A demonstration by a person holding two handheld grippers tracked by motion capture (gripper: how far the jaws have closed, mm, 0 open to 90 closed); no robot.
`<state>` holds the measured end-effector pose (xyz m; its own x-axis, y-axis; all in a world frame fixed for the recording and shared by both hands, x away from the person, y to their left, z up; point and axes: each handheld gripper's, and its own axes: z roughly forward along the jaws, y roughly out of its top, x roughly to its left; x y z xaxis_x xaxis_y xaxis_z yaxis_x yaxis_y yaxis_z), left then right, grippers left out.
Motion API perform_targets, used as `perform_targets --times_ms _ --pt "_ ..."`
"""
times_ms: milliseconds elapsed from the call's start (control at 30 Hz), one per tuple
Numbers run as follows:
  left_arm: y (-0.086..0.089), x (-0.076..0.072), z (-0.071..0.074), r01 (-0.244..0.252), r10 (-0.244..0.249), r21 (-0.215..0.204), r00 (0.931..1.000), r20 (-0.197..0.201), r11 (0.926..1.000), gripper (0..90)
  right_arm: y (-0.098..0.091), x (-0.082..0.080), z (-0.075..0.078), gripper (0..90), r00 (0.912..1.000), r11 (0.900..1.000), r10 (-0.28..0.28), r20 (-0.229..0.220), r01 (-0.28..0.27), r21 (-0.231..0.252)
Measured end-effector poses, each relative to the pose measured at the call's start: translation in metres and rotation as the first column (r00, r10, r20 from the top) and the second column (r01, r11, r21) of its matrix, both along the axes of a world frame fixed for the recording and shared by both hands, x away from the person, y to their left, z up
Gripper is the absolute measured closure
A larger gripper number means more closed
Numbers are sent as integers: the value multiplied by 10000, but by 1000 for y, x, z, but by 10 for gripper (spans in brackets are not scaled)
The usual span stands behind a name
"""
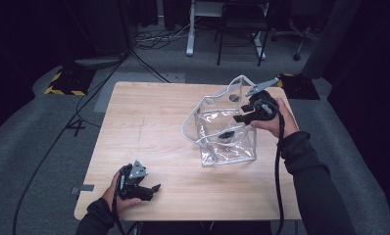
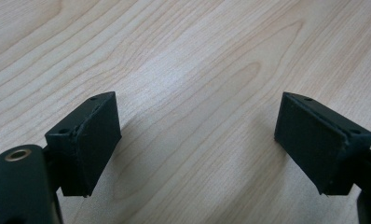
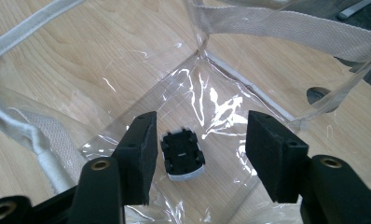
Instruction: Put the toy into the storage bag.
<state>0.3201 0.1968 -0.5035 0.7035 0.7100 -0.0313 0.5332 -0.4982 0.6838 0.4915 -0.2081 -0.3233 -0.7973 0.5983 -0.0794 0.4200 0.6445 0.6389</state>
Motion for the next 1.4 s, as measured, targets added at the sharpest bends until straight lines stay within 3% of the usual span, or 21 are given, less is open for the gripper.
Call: perform_targets --times_ms 300,467,633,733,900,933,1400 --pt "0 0 0 12 -12 44 10000 45 10000 146 -5 -4 0 437 9985 9969 -386 396 358 702" --pt "0 0 0 11 -11 41 10000 40 10000 146 -8 -6 0 424 9948 9920 -320 971 197 1247" --pt "0 0 0 18 -18 41 10000 34 10000 146 -11 -9 -1 371 9908 9904 -413 1289 235 1360" --pt "0 0 0 5 -5 38 10000 38 10000 146 -13 -11 0 318 9846 9848 -500 1677 206 1724" --pt "0 0 0 18 -18 44 10000 30 10000 146 -12 -15 3 254 9786 9825 -515 1992 139 1855" --pt "0 0 0 20 -20 49 10000 25 10000 146 -11 -17 4 241 9744 9828 -732 2127 342 1815" --pt "0 0 0 16 -16 42 10000 28 10000 146 -19 -25 8 211 9650 9805 -1060 2397 613 1867"
